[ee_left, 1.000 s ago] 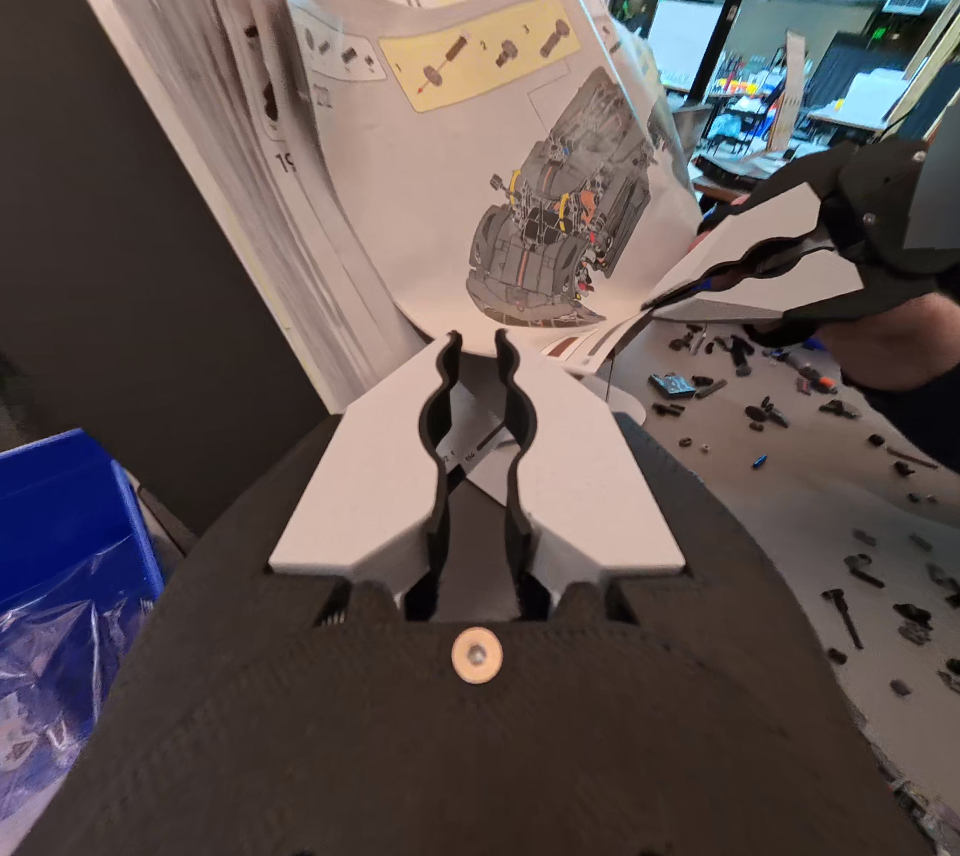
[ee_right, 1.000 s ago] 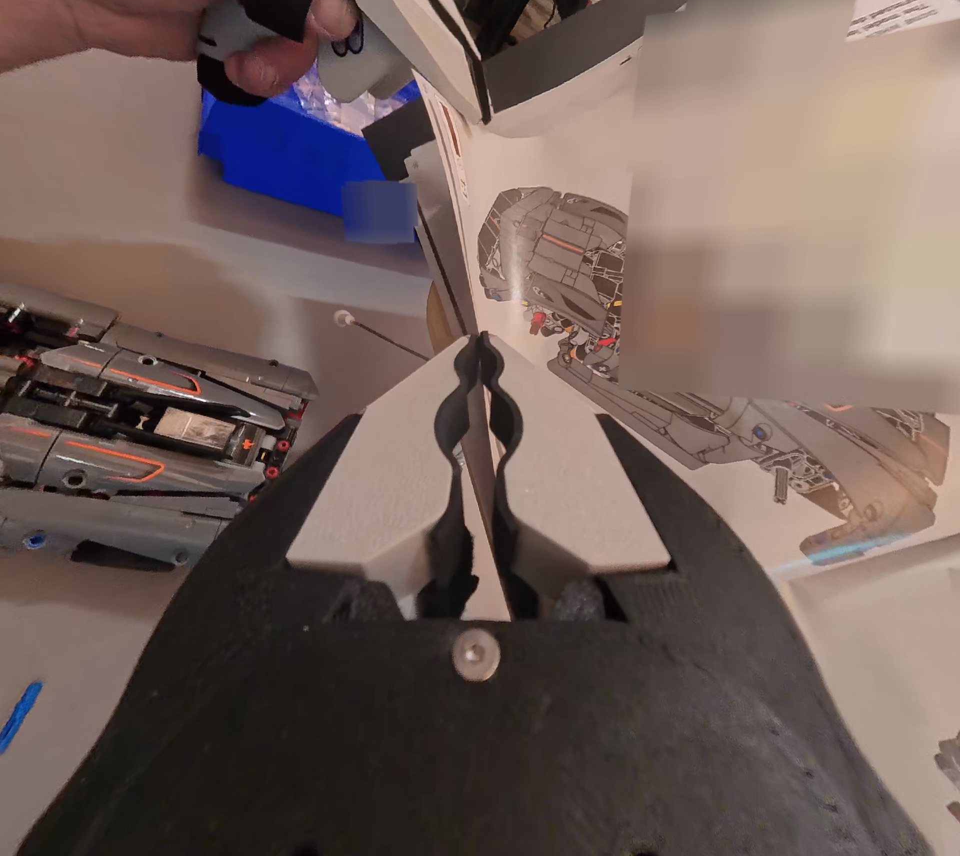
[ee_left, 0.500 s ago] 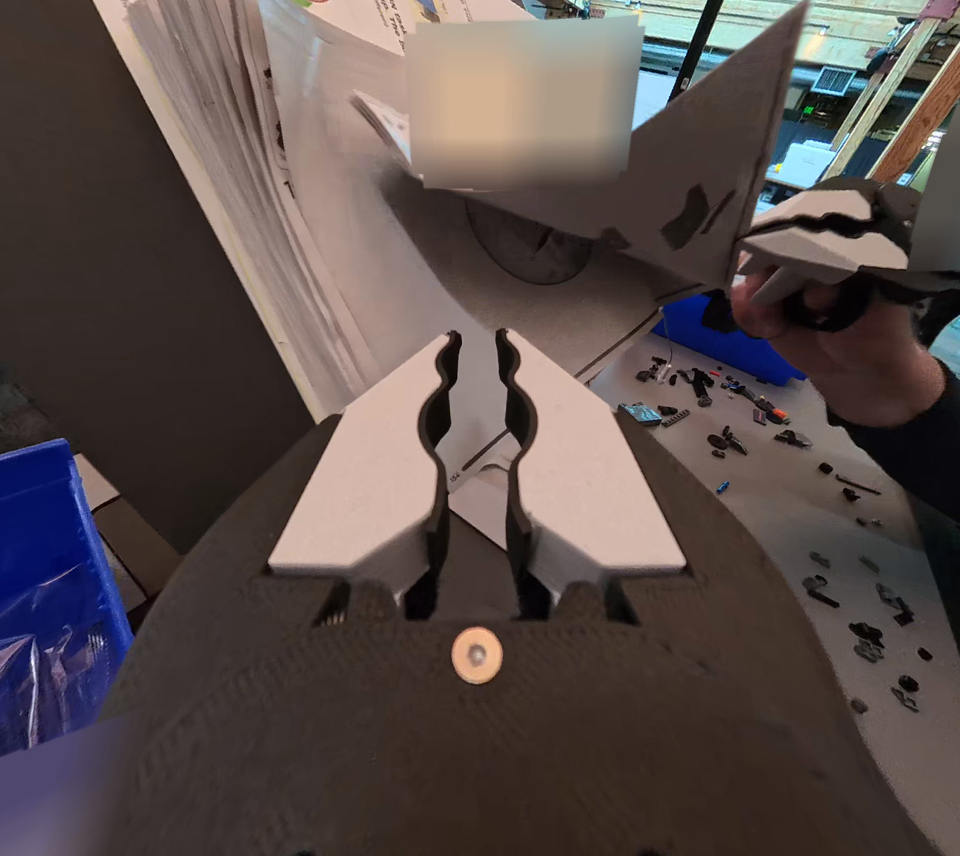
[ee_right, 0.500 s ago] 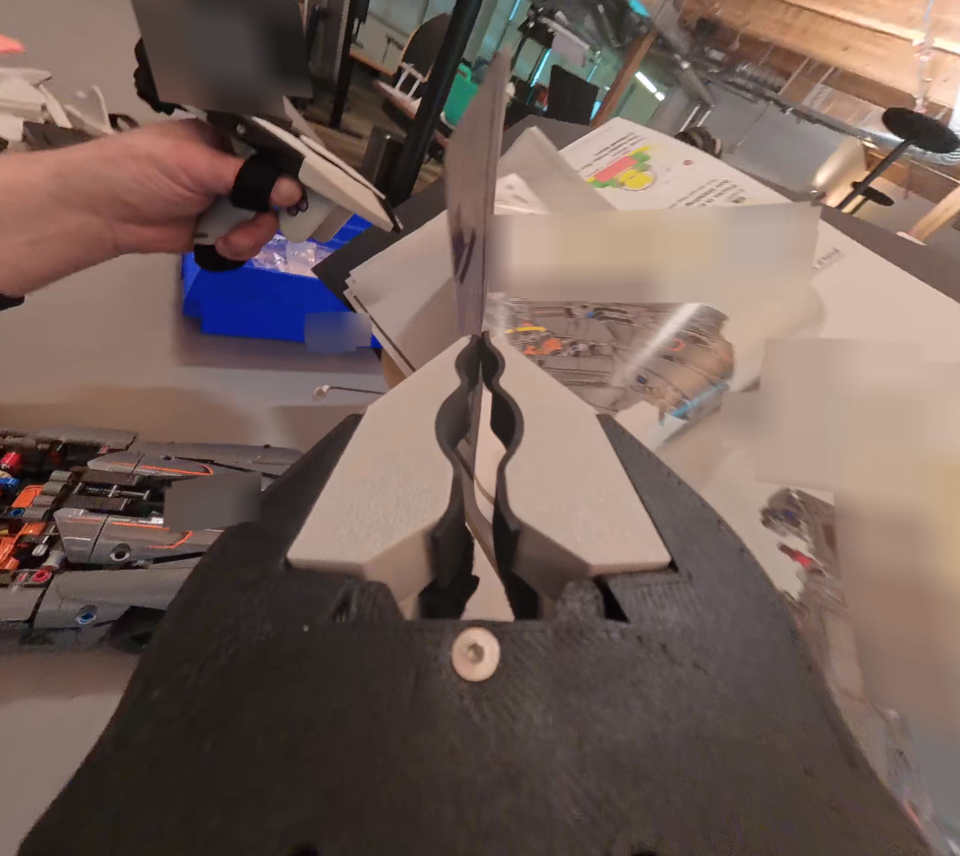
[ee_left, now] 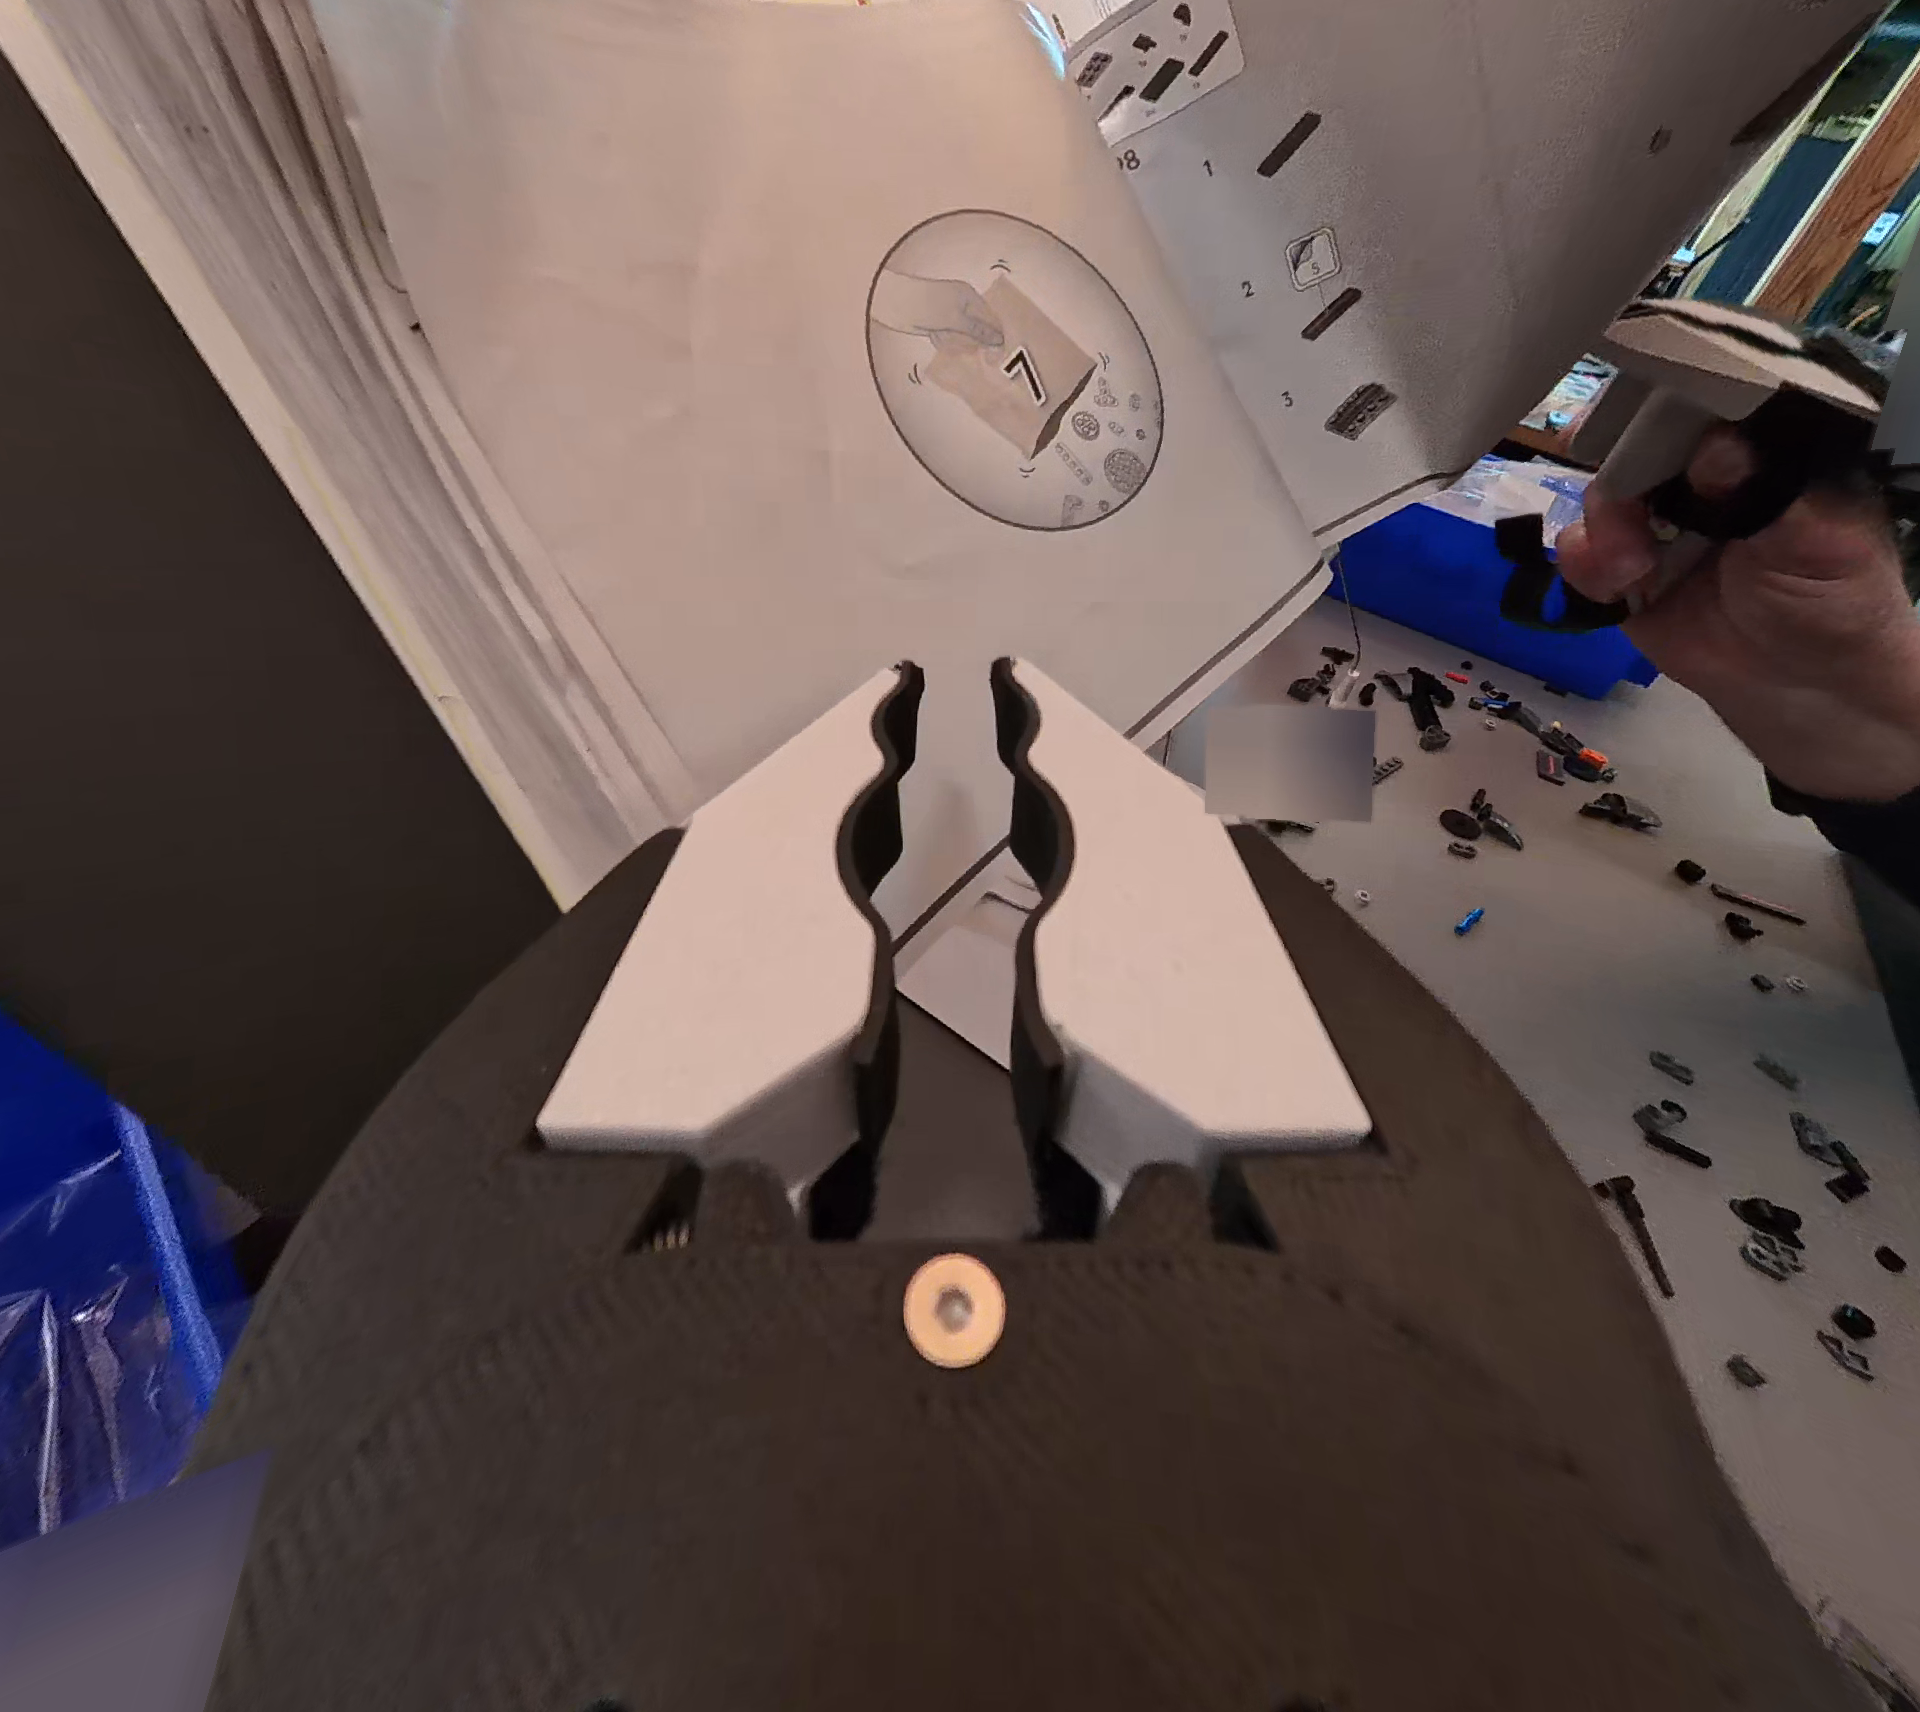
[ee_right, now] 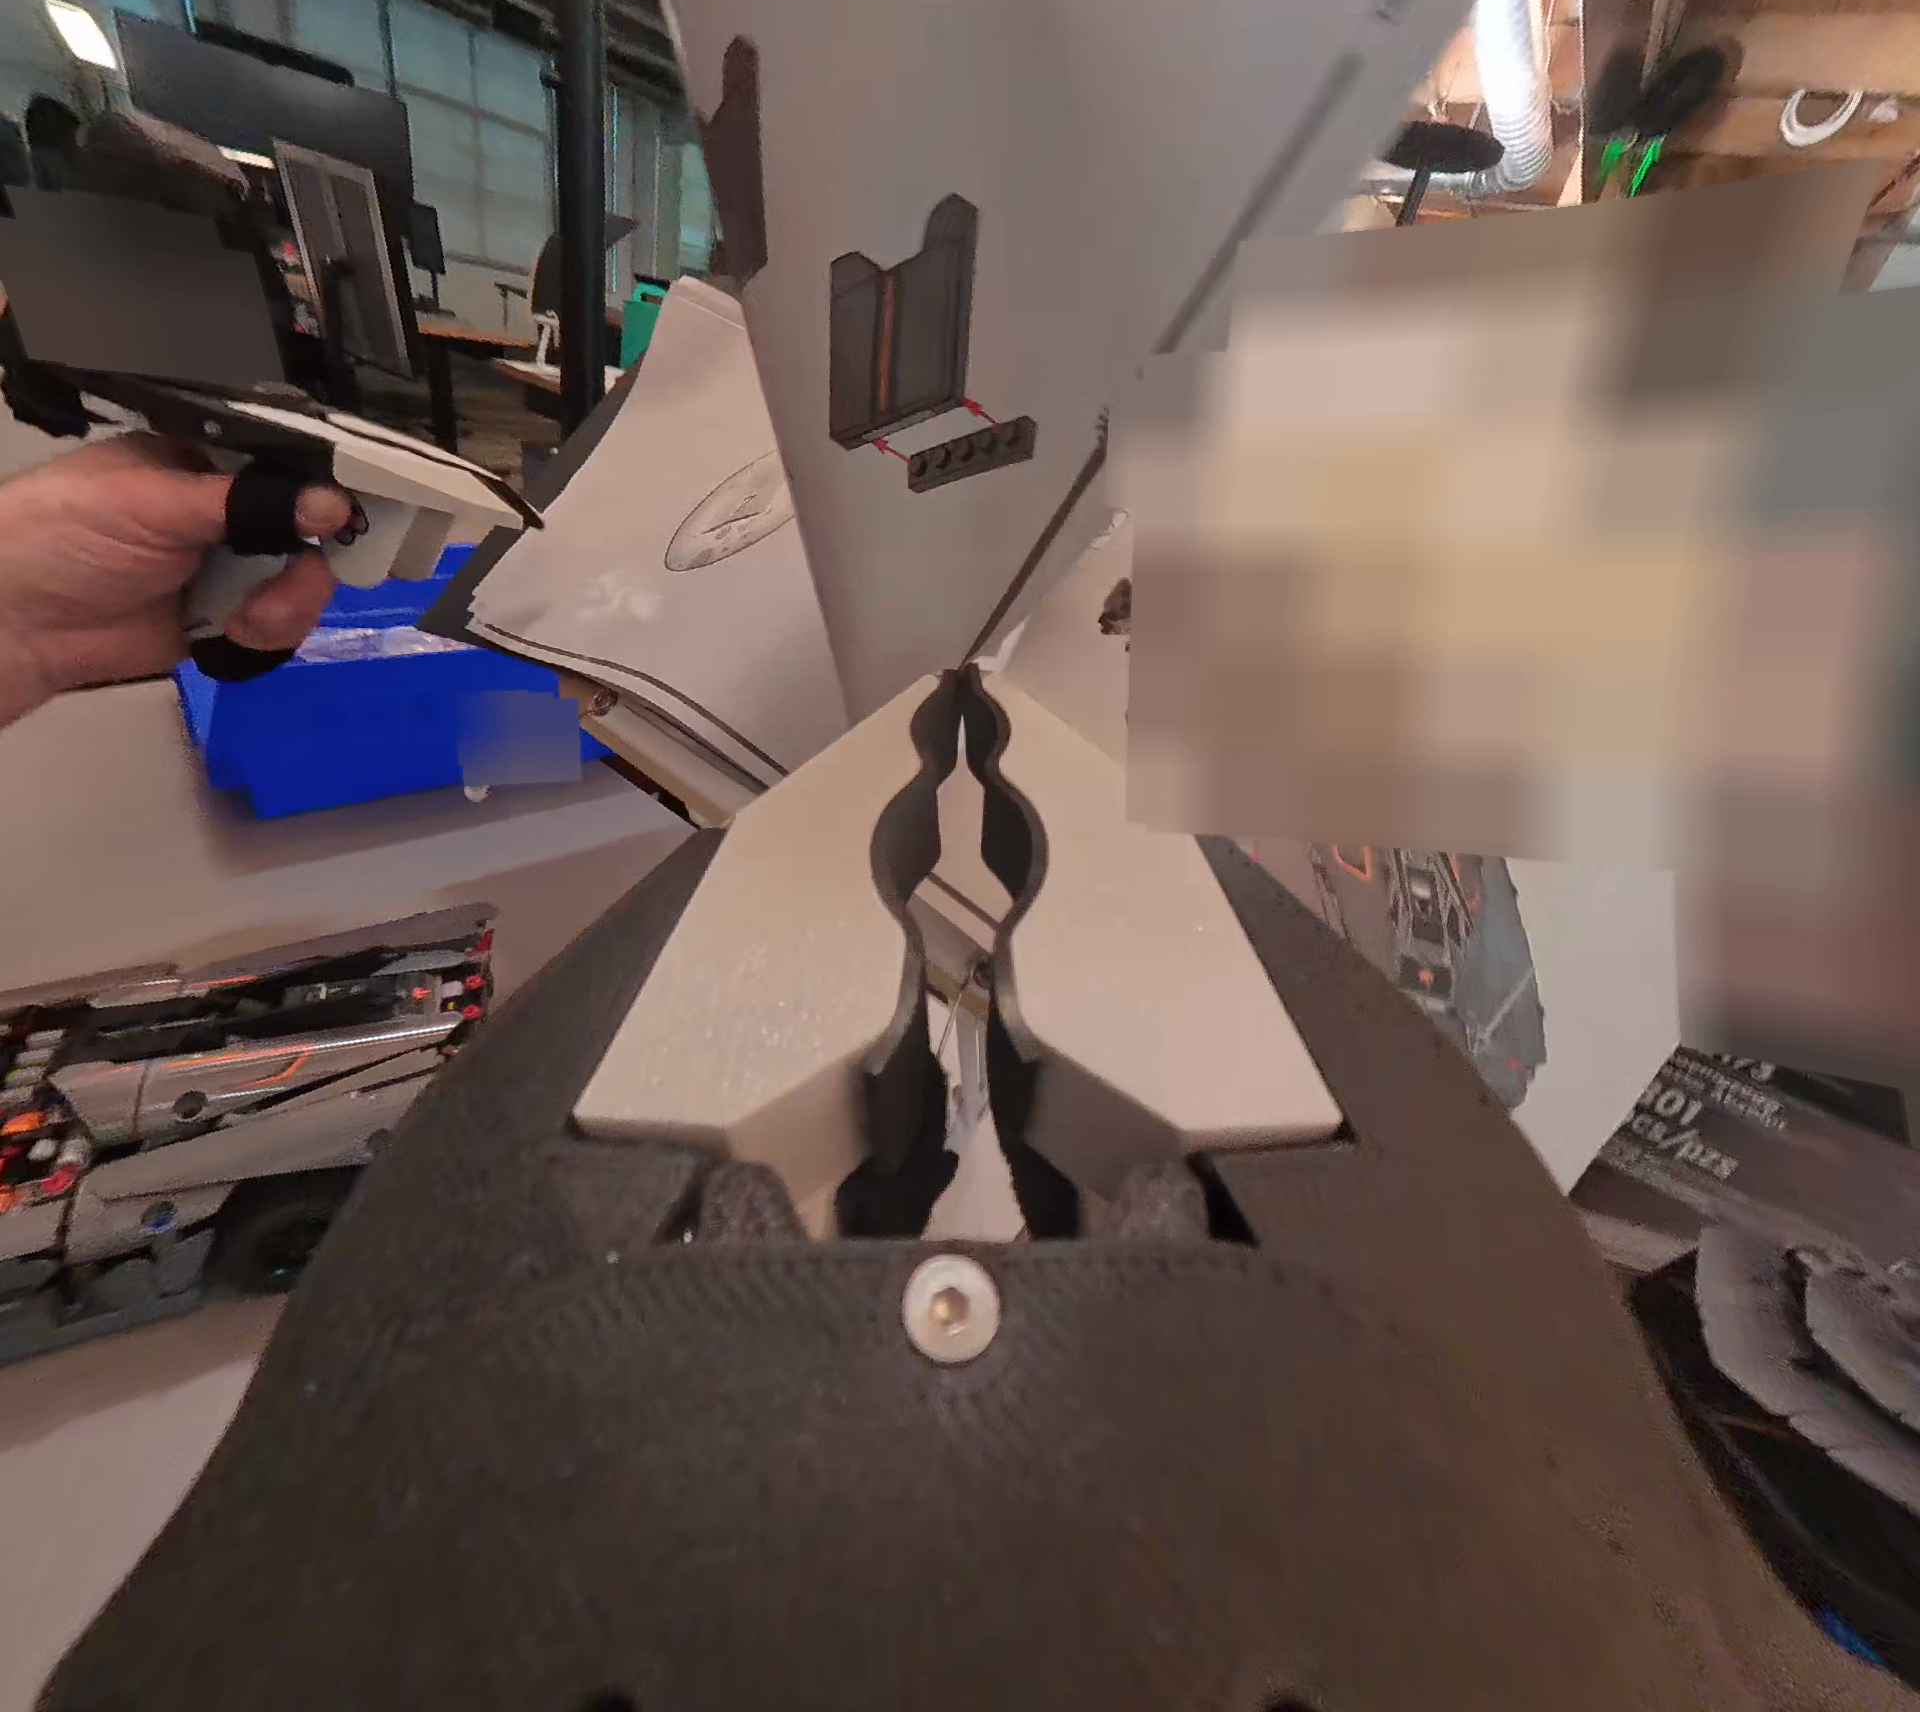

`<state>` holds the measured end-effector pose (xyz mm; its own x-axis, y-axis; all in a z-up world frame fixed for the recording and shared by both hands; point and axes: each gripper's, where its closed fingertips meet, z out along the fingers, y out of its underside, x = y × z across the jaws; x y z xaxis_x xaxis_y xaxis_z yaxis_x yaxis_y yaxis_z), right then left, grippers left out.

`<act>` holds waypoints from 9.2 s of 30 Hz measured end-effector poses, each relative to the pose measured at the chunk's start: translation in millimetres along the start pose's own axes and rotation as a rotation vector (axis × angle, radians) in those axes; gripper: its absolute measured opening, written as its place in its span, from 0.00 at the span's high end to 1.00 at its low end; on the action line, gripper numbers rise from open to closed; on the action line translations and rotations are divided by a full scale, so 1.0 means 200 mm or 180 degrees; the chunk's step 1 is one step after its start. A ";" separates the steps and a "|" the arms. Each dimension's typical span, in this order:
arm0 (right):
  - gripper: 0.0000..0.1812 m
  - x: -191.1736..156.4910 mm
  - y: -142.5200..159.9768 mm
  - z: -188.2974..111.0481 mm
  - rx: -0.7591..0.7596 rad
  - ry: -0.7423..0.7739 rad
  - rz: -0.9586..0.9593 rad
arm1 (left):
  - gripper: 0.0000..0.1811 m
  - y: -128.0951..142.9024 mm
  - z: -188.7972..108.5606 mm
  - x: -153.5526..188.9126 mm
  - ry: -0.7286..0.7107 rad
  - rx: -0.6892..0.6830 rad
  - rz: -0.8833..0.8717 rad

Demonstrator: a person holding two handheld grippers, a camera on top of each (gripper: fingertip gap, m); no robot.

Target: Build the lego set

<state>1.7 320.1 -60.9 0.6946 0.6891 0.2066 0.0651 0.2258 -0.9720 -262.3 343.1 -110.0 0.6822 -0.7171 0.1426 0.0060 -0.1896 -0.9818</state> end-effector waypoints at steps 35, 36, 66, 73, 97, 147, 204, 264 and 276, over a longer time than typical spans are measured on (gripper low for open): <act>0.88 0.14 0.40 -0.59 -0.0871 -0.0062 0.0634 | 0.87 -0.13 0.18 0.38 -0.0042 -0.0219 0.0993; 0.88 0.13 0.40 -0.60 -0.0873 -0.0088 0.0573 | 0.85 -0.15 0.23 0.44 -0.0039 -0.0268 0.1171; 0.92 0.04 0.45 -0.64 -0.0609 -0.0293 0.0335 | 0.81 0.21 1.08 0.81 -0.0127 -0.2286 0.3368; 0.92 0.05 0.45 -0.65 -0.0589 -0.0308 0.0397 | 0.86 0.19 1.08 0.81 0.0010 -0.2386 0.3034; 0.93 0.03 0.47 -0.65 -0.0592 -0.0378 0.0487 | 0.87 0.21 1.06 0.80 0.0159 -0.2275 0.2860; 0.61 0.34 0.34 -0.30 0.0264 -0.1028 0.2846 | 1.00 -0.02 0.88 0.96 0.1328 -0.1006 0.1250; 1.00 0.29 0.20 -0.43 0.0669 -0.1633 0.2783 | 0.89 0.10 1.18 1.27 0.0023 -0.1092 0.4019; 0.78 0.20 0.05 -0.51 0.0992 -0.2274 0.2923 | 0.87 0.01 1.21 1.51 0.0157 -0.0690 0.4013; 0.77 0.20 0.02 -0.53 0.1053 -0.2338 0.2932 | 0.83 0.03 1.19 1.54 0.0427 -0.0701 0.3934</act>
<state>105.6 275.4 -68.1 -0.1917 0.8844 -0.4255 -0.4970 -0.4613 -0.7350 121.4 280.3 -102.0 0.0659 -0.5549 -0.8293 -0.7118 0.5563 -0.4288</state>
